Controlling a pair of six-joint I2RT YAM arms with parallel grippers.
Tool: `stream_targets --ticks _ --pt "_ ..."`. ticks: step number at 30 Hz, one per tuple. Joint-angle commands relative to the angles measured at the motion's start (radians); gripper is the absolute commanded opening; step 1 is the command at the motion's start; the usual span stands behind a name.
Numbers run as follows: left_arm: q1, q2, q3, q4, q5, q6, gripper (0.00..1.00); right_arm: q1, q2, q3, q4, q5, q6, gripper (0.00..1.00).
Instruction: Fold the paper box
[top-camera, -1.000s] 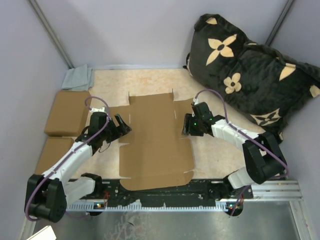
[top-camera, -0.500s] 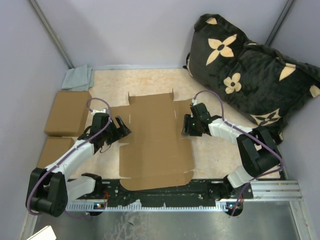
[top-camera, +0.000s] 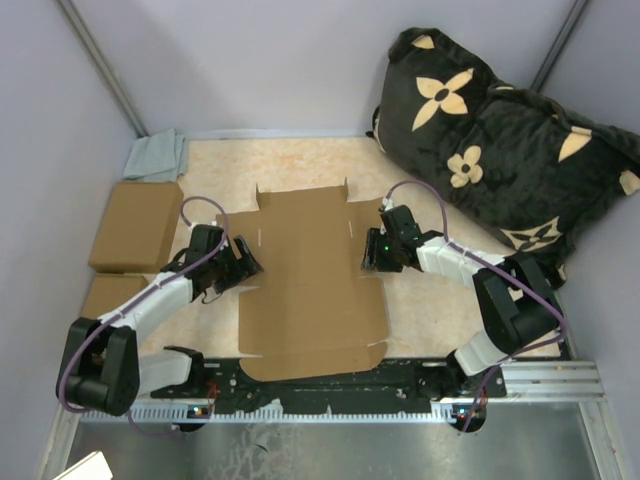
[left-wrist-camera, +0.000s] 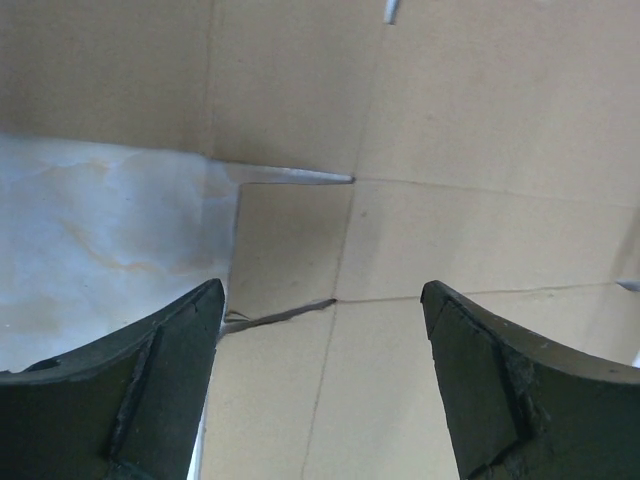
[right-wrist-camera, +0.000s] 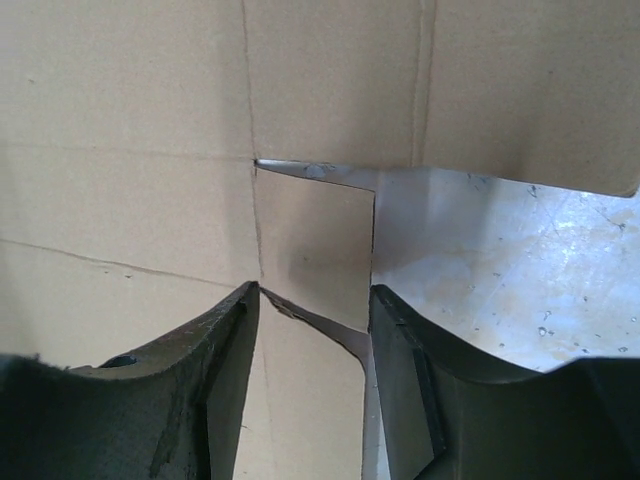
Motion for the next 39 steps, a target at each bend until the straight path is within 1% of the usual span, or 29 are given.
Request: stream_targets --ticks 1,7,14,21,26,37,39 --pt "-0.003 -0.065 0.008 0.039 0.082 0.004 0.85 -0.001 -0.049 0.047 0.061 -0.055 -0.007 0.49" --pt "-0.005 -0.067 0.011 0.061 0.136 0.004 0.83 0.019 -0.086 0.072 0.051 -0.063 -0.009 0.49" --pt "-0.009 -0.061 0.024 0.091 0.192 -0.008 0.82 0.043 -0.08 0.1 0.052 -0.079 -0.013 0.49" --pt "-0.019 -0.021 0.06 0.121 0.239 -0.025 0.81 0.071 -0.03 0.126 0.074 -0.095 -0.004 0.49" --pt "-0.036 0.006 0.072 0.152 0.245 -0.039 0.8 0.095 -0.006 0.148 0.088 -0.094 0.001 0.49" --pt "-0.067 0.165 0.074 0.238 0.276 -0.061 0.8 0.105 0.111 0.15 0.139 -0.118 0.015 0.49" --pt "-0.07 0.188 0.073 0.247 0.278 -0.063 0.8 0.108 0.156 0.151 0.146 -0.12 0.018 0.49"
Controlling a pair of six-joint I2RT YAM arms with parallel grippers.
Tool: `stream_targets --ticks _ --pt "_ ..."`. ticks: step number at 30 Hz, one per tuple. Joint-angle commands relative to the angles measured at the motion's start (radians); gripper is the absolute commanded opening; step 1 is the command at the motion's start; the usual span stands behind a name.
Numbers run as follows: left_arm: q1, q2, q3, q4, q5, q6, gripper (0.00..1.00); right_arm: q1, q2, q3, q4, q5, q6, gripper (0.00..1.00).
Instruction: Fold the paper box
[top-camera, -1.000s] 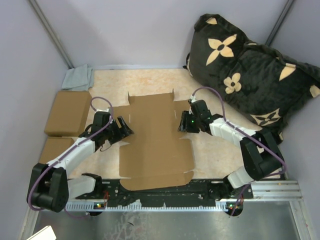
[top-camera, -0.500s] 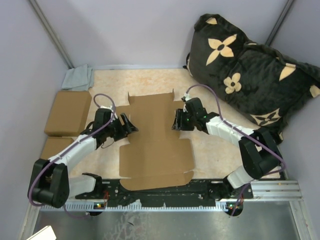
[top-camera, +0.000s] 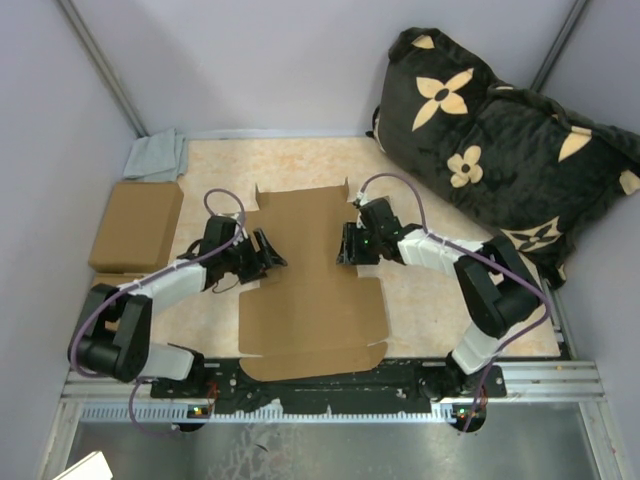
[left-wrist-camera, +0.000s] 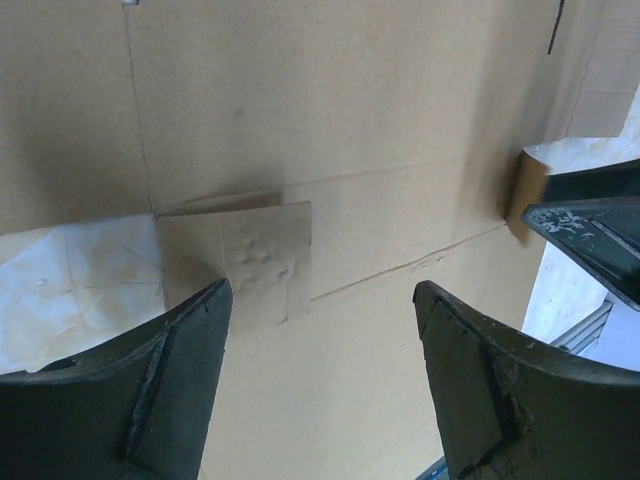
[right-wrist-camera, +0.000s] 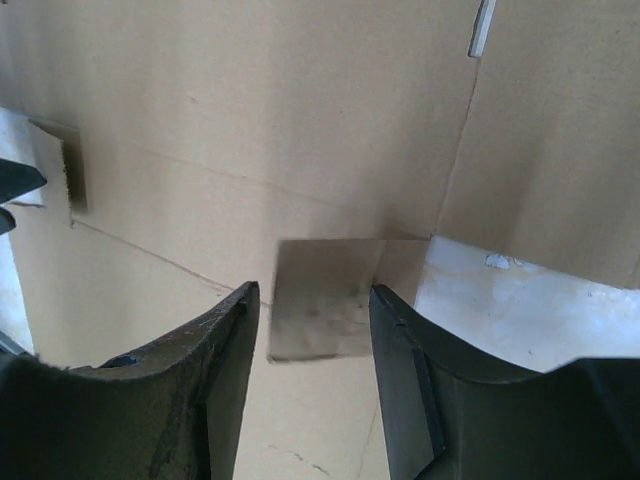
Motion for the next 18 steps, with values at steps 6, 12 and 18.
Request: stream_targets --ticks 6,12,18 --pt "-0.014 0.091 0.015 0.063 0.027 -0.013 0.8 0.026 0.121 0.043 0.062 -0.016 0.016 0.48" --pt "-0.016 0.121 0.019 0.055 0.024 -0.008 0.8 0.038 0.147 0.056 0.045 0.007 0.022 0.47" --pt "-0.015 0.097 0.101 -0.029 -0.035 0.032 0.8 0.038 0.085 0.103 -0.043 0.088 0.0 0.47"
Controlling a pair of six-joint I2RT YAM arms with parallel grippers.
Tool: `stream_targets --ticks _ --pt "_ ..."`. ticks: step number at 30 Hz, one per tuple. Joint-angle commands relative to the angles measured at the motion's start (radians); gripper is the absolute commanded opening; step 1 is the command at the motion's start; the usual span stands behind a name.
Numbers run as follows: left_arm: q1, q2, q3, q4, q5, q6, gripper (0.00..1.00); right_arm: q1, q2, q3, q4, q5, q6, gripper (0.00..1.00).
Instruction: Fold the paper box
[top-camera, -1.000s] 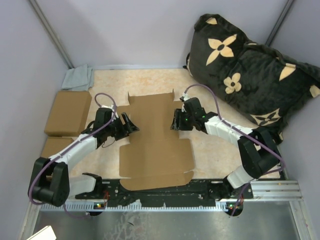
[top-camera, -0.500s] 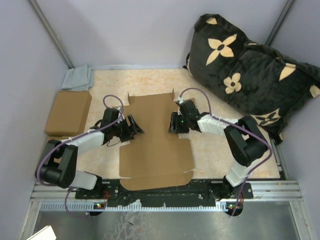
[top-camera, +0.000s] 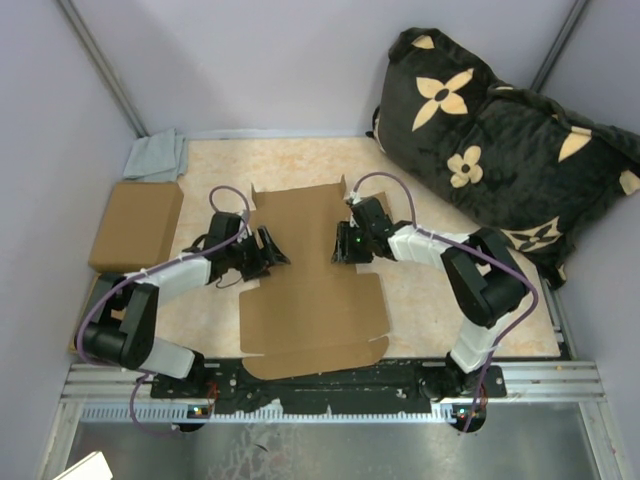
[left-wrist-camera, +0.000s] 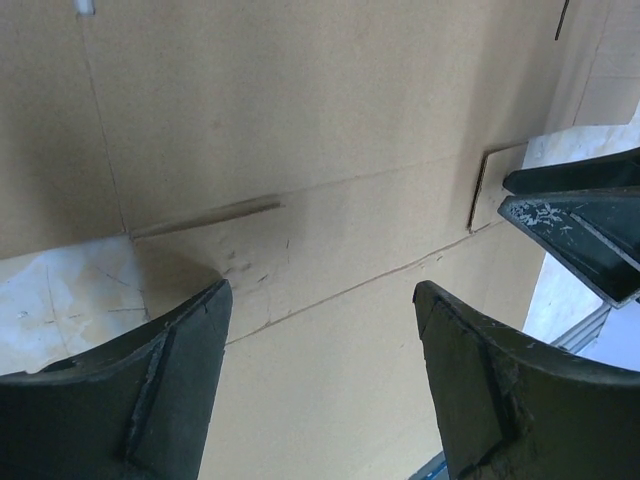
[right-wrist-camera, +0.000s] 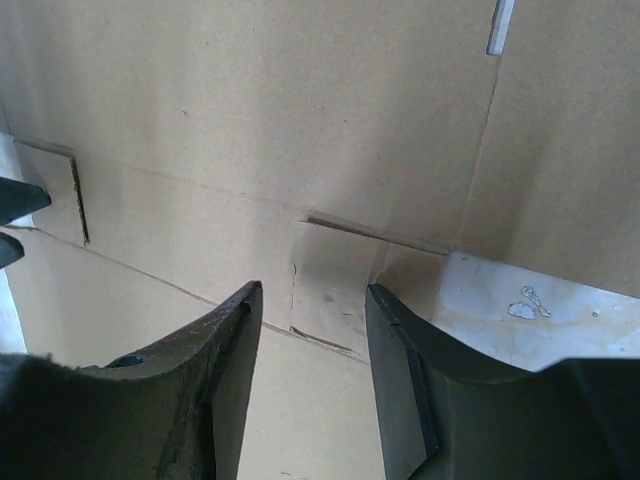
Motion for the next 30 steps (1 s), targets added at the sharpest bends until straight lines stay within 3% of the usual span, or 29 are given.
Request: stream_targets --ticks 1,8,11,21,30 --pt "-0.008 0.01 0.089 -0.075 -0.062 0.049 0.81 0.019 -0.03 0.078 -0.105 0.106 -0.03 0.47" --pt "-0.006 0.03 0.29 -0.199 -0.165 0.103 0.82 0.017 -0.064 0.266 -0.299 0.305 -0.111 0.48" --pt "-0.004 0.089 0.417 -0.217 -0.277 0.131 0.82 0.007 -0.085 0.319 -0.35 0.366 -0.126 0.48" --pt "0.06 0.453 0.922 -0.472 -0.452 0.192 0.77 -0.04 -0.202 0.244 -0.357 0.354 -0.173 0.49" --pt "0.133 0.61 1.111 -0.576 -0.444 0.288 0.73 -0.084 -0.274 0.16 -0.327 0.269 -0.19 0.5"
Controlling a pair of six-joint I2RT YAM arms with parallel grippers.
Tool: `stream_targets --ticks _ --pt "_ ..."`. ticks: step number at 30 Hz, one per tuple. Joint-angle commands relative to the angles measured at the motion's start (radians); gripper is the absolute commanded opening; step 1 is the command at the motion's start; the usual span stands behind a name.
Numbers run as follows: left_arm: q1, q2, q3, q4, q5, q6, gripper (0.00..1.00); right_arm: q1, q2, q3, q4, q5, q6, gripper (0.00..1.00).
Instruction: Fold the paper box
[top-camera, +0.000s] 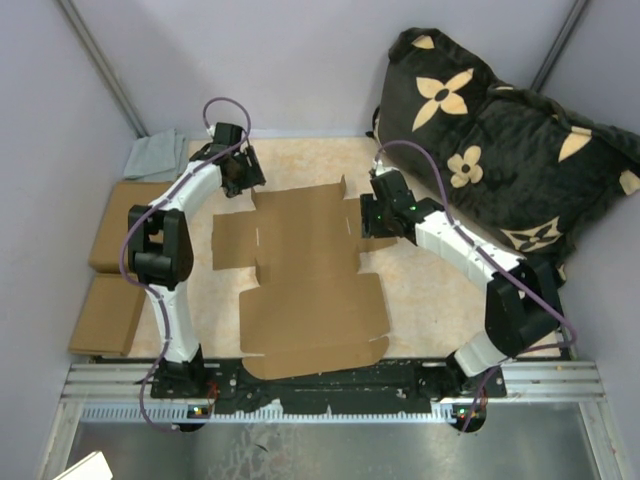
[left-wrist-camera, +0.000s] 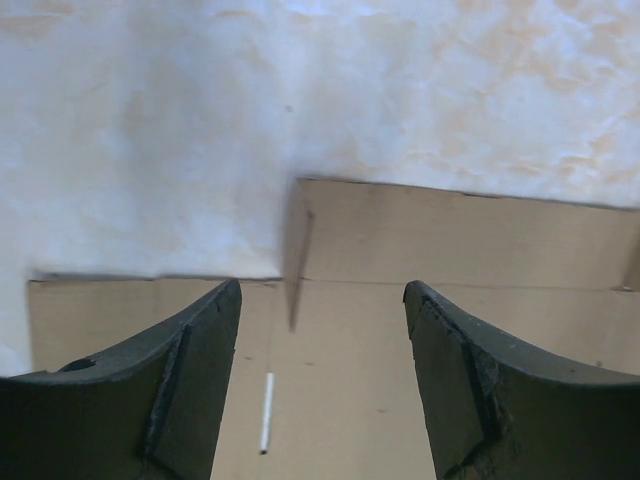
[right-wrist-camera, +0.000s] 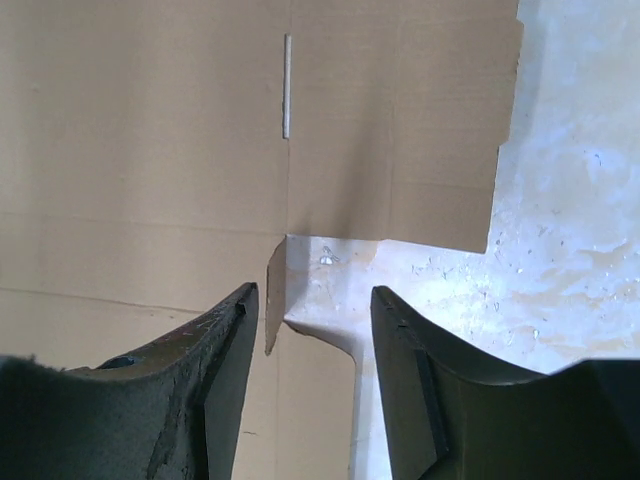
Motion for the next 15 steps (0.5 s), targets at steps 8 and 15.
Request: stream_targets --ticks 8,15 --pt "0.022 0.075 0.058 -0.066 0.006 0.081 0.69 -0.03 -0.053 -0.043 0.054 -0.086 -0.022 0.5" --pt "0.022 0.115 0.078 -0.041 -0.004 0.091 0.48 -0.03 -0.056 -0.061 0.057 -0.094 -0.016 0.5"
